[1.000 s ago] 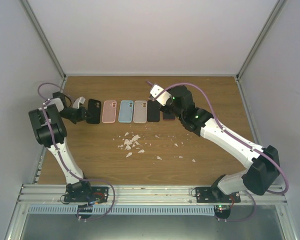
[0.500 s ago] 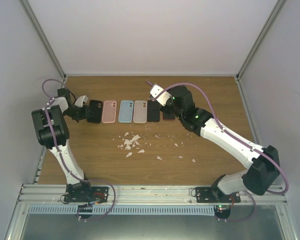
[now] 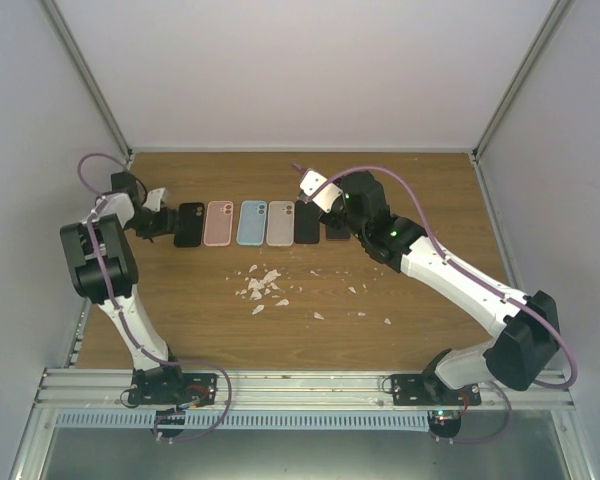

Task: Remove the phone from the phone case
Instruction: Place the phone case at the center of the board.

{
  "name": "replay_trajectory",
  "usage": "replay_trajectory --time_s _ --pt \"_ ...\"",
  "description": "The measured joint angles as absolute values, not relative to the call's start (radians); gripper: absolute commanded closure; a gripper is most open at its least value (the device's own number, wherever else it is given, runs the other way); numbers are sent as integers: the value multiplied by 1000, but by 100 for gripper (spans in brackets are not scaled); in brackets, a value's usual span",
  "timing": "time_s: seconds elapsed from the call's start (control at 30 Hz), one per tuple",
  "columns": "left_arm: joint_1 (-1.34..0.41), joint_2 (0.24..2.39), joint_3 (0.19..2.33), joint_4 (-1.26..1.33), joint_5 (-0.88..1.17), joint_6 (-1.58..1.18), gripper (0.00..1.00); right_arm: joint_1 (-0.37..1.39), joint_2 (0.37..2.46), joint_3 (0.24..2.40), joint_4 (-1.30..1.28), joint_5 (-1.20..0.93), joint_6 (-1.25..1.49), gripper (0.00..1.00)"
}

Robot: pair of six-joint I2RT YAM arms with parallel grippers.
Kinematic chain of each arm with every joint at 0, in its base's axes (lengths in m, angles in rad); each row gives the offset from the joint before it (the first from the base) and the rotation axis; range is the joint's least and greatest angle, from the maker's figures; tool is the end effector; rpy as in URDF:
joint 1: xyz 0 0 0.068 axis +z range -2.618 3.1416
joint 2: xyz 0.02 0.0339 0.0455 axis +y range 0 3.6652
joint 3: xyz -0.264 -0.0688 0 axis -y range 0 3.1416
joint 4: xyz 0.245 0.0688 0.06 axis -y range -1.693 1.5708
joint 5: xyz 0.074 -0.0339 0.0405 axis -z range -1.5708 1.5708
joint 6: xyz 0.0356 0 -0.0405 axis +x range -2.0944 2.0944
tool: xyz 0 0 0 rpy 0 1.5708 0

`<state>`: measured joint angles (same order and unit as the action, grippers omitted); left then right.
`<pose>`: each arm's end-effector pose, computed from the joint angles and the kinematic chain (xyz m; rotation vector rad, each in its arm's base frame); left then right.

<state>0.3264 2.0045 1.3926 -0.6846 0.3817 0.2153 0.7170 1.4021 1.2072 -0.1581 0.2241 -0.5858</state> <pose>0.3783 0.1141 0.1584 -0.0794 2.7488 -0.4102 0.2537 0.2107 0.3476 -1.0393 1.6104 -0.1272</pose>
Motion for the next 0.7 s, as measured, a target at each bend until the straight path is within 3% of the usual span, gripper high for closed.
replay_trajectory --time_s 0.3,0.7 --pt "305 1868 1480 -718 478 147 27 717 1402 1216 -170 206 -590 99" --pt "229 1790 1744 -731 840 -44 1 724 1402 1343 -173 208 -656 99"
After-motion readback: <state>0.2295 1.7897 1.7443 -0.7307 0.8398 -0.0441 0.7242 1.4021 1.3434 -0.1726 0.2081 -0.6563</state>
